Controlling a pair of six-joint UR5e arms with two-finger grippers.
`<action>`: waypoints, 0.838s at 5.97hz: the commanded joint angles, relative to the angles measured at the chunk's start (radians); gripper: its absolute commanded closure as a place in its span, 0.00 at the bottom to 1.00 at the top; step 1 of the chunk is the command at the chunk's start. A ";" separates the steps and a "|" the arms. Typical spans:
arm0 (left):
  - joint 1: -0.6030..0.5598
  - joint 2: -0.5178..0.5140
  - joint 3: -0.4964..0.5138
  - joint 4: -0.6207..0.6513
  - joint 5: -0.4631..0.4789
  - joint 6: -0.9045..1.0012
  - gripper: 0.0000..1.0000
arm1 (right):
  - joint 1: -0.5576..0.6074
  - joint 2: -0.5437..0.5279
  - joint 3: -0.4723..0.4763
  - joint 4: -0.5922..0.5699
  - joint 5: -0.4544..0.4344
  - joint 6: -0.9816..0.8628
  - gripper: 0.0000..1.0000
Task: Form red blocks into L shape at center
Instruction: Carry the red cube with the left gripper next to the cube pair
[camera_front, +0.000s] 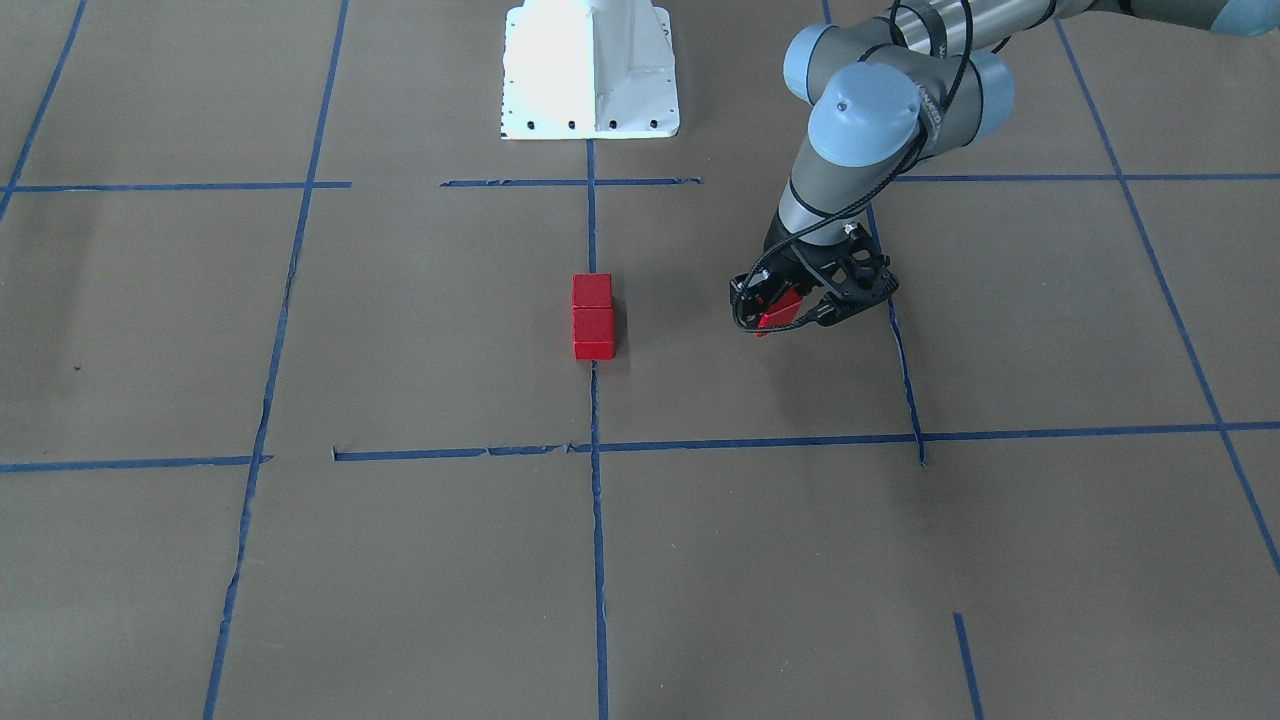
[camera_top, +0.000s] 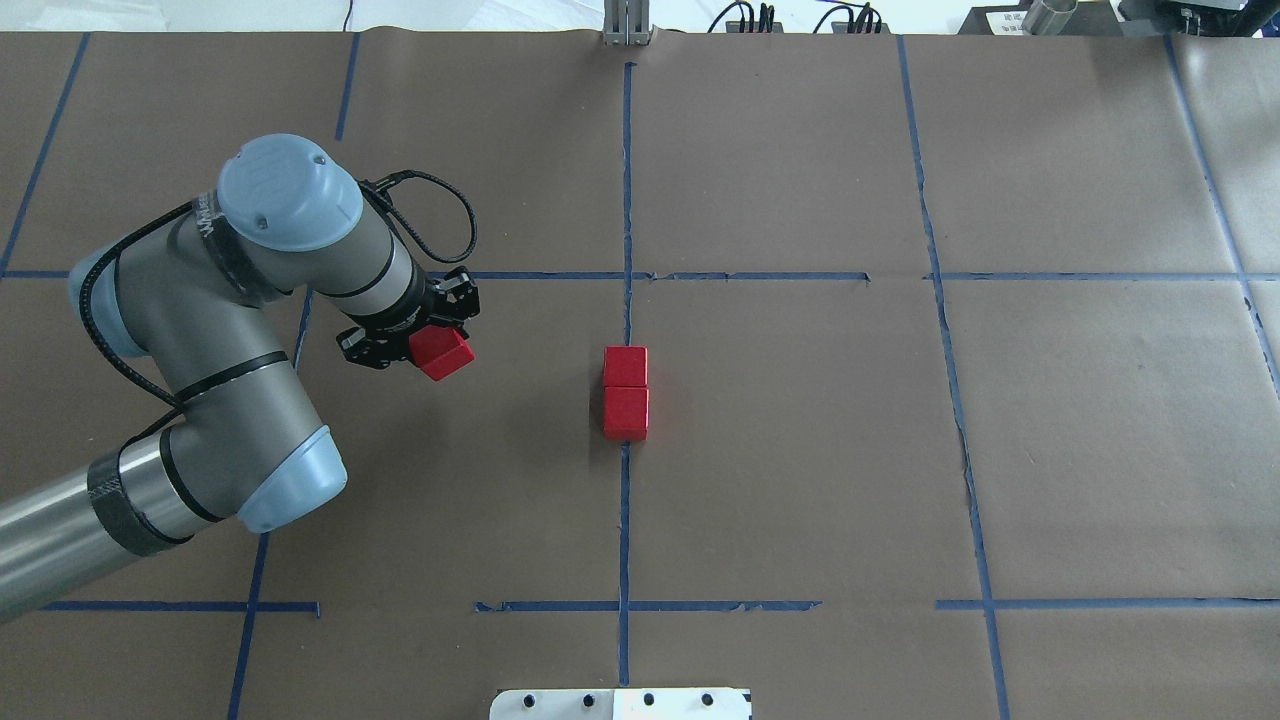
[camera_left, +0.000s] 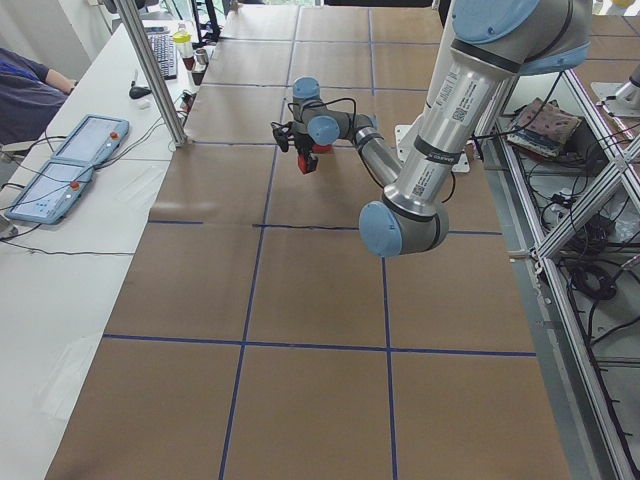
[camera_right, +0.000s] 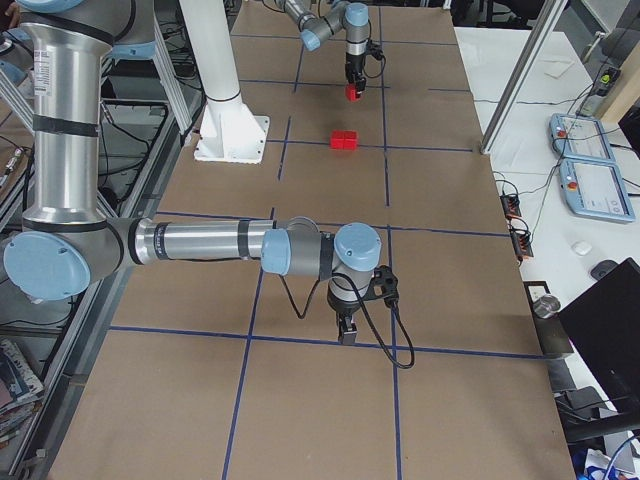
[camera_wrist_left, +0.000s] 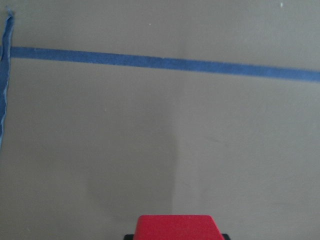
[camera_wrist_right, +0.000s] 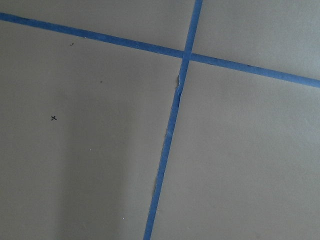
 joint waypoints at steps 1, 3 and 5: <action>0.046 -0.031 -0.002 0.004 0.006 -0.603 0.67 | 0.000 -0.002 -0.003 0.000 0.000 -0.003 0.01; 0.048 -0.094 0.075 0.039 0.008 -0.891 0.67 | 0.000 -0.002 -0.001 0.000 0.000 -0.003 0.01; 0.056 -0.244 0.283 0.042 0.026 -0.929 0.66 | 0.000 -0.002 0.000 0.002 0.000 -0.003 0.01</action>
